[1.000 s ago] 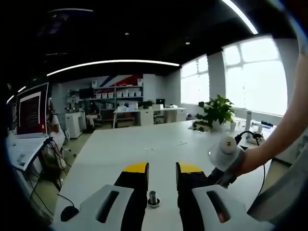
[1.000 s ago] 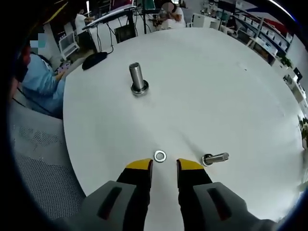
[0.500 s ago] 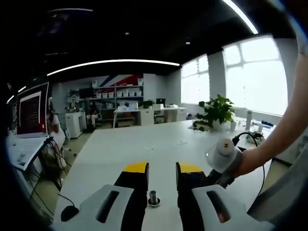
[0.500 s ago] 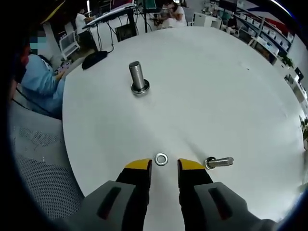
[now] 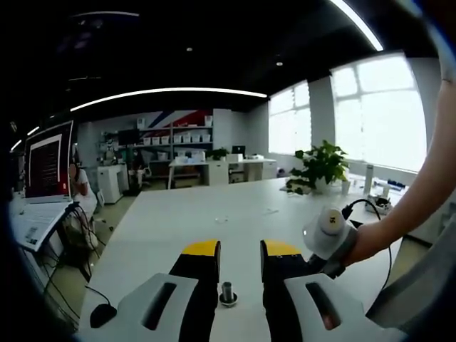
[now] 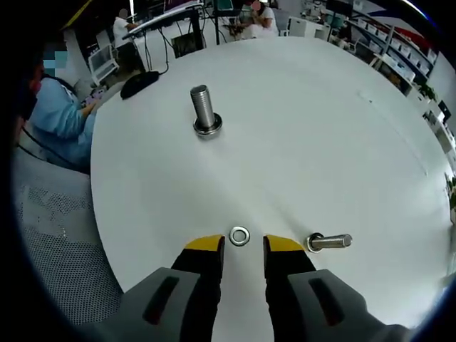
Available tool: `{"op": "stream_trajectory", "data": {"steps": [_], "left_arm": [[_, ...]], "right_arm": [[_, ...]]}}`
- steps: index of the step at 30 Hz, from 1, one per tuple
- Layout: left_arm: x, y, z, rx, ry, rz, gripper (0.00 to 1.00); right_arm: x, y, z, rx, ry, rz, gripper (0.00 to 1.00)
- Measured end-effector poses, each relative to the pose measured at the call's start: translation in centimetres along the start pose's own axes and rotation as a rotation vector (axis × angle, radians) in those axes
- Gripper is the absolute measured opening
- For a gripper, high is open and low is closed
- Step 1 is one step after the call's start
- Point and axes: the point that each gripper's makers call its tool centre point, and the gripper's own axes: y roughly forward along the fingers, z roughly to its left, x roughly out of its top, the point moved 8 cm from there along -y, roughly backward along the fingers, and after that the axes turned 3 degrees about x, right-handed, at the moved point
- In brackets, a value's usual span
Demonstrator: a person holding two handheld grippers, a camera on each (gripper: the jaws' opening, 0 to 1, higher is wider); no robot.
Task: Place the washer onto the threaded stud by aligning its center hole with the stud, sliding it down to the base, and recovering from edge contact or off-axis alignment until the washer reaches the visible bottom stop.
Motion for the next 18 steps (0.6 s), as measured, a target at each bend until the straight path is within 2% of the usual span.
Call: {"op": "stream_trajectory", "data": {"steps": [18], "left_arm": [[0.02, -0.06, 0.12, 0.004, -0.003, -0.002, 0.2]], "right_arm": [[-0.03, 0.71, 0.15, 0.006, -0.019, 0.025, 0.22]]}}
